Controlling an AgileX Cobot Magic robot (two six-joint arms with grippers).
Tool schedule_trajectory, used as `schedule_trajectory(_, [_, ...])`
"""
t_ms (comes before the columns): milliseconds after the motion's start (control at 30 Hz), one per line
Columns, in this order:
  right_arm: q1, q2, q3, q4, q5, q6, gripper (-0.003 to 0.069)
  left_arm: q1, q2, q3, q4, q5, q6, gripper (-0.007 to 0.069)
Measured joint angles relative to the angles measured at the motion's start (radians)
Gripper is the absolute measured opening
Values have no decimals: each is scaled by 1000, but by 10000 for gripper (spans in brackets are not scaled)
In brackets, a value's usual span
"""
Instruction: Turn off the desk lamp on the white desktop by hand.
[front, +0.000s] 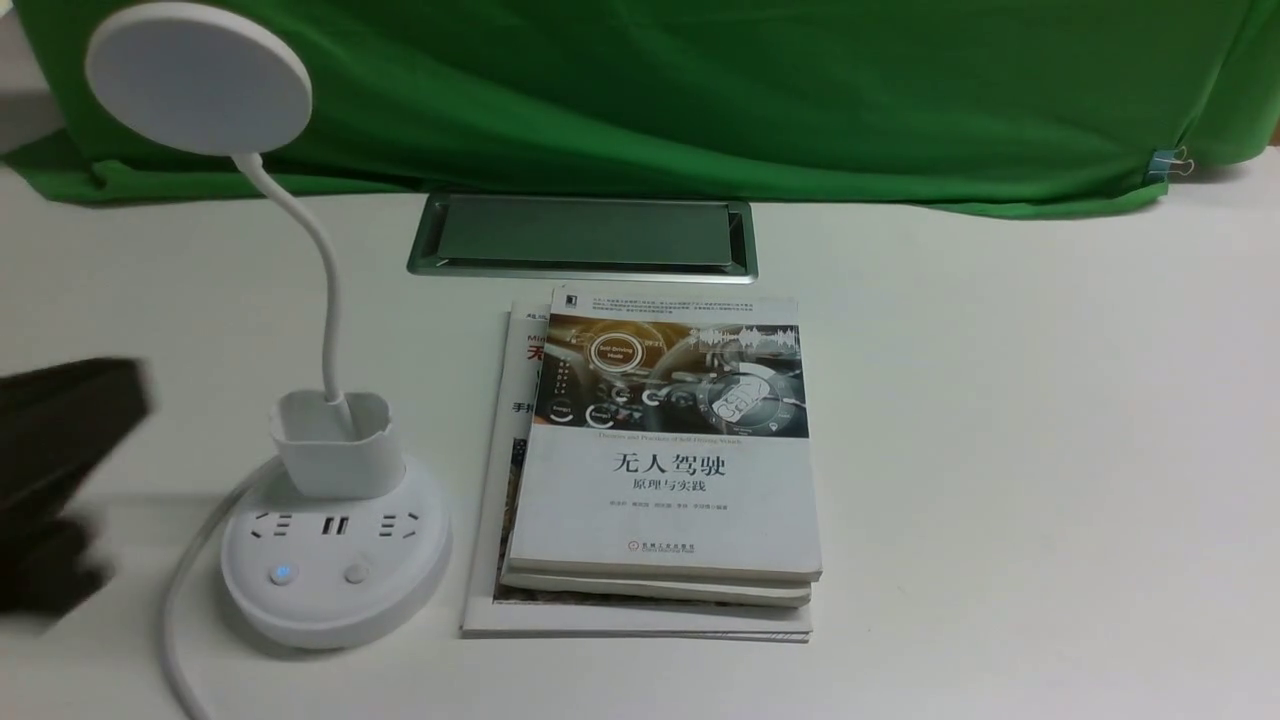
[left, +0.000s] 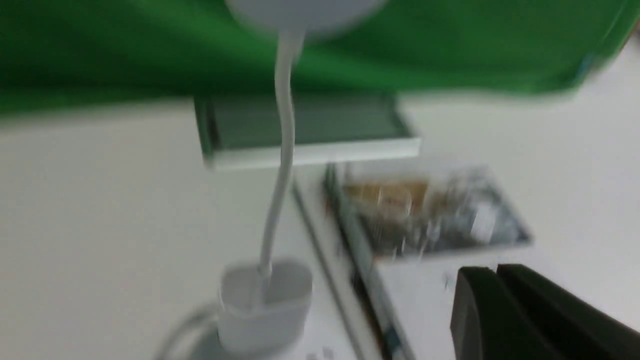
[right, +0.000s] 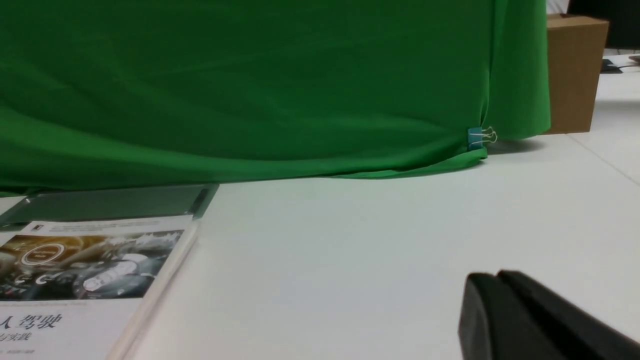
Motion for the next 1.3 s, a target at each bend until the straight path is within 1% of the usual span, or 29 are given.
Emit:
schedule_trajectory(100, [0,0,0,0,0,0,35,0,-159,75,12,-2,50,7])
schedule_trajectory(267, [0,0,0,0,0,0,35,0,-269,138,-19,-2,52,17])
schedule_trajectory(900, [0,0,0,0,0,0,35,3,-285,198,-22,9,77,19])
schedule_trajectory(1000, [0,0,0,0,0,0,35,51,-326,246,-4,9,78,19])
schedule_trajectory(1167, [0,0,0,0,0,0,35,170,-419,353,-3,7,78,19])
schedule_trajectory(1300, [0,0,0,0,-1,0,35,239,-436,430,-7,-89,78,19])
